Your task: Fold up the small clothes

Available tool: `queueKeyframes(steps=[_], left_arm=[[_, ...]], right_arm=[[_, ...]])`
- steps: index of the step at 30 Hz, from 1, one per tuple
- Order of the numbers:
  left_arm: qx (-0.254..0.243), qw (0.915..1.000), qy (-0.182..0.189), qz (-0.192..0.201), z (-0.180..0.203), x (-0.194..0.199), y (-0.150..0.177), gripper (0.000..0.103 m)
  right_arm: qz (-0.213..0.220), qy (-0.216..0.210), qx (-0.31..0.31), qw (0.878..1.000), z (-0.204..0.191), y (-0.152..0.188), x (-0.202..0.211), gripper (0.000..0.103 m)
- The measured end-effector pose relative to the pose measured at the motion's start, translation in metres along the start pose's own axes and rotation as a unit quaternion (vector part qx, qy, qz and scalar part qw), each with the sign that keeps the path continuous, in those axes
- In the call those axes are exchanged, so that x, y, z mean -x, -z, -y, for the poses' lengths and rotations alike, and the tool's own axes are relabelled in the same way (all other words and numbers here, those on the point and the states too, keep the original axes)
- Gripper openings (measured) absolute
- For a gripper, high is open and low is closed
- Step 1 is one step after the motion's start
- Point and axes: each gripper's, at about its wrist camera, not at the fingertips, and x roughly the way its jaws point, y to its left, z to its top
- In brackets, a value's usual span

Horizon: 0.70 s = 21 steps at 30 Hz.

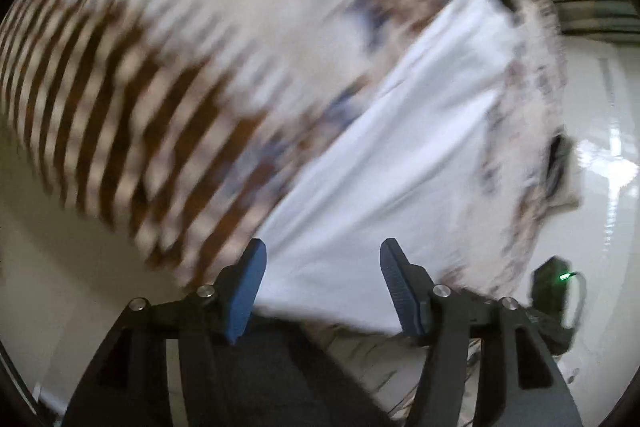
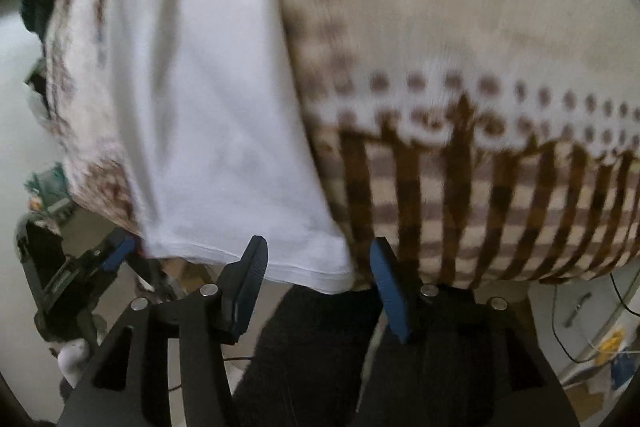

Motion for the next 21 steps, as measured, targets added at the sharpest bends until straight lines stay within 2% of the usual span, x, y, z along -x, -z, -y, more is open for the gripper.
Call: queueKeyframes(steps=[4, 8, 12, 13, 15, 17, 18, 19, 20, 21], left_arm=[[-0.058, 0.9969, 0.038, 0.038, 0.060, 0.002, -0.068, 0.057], [-0.112, 0.9901, 0.054, 0.066, 0.120, -0.036, -0.174, 0.057], [-0.147, 0.9836, 0.086, 0.060, 0.168, -0.090, -0.268, 0.057], [-0.158, 0.9820, 0.086, 0.059, 0.179, -0.100, -0.281, 0.057], [-0.191, 0.9776, 0.069, 0.054, 0.204, -0.131, -0.317, 0.057], [-0.217, 0.9741, 0.051, 0.039, 0.221, -0.159, -0.335, 0.054], [-0.227, 0.9718, 0.052, 0.034, 0.226, -0.168, -0.340, 0.051], [-0.237, 0.9693, 0.057, 0.033, 0.232, -0.173, -0.347, 0.039], [-0.249, 0.9663, 0.057, 0.032, 0.237, -0.179, -0.351, 0.002], [-0.255, 0.9652, 0.050, 0.033, 0.239, -0.179, -0.352, 0.002]], right_arm=[[0.080, -0.027, 0.011, 0.996, -0.016, -0.051, 0.065, 0.057], [0.163, -0.035, 0.011, 0.986, -0.025, -0.122, 0.111, 0.076], [0.192, -0.071, -0.008, 0.979, -0.022, -0.221, 0.127, 0.076], [0.196, -0.080, -0.012, 0.977, -0.029, -0.239, 0.119, 0.076], [0.203, -0.093, -0.022, 0.975, -0.033, -0.280, 0.122, 0.076], [0.202, -0.108, -0.031, 0.973, -0.032, -0.318, 0.121, 0.076], [0.197, -0.116, -0.040, 0.973, -0.030, -0.334, 0.119, 0.076], [0.194, -0.131, -0.050, 0.971, -0.028, -0.349, 0.119, 0.076], [0.193, -0.144, -0.057, 0.969, -0.024, -0.361, 0.121, 0.076], [0.194, -0.154, -0.066, 0.967, -0.022, -0.372, 0.123, 0.076]])
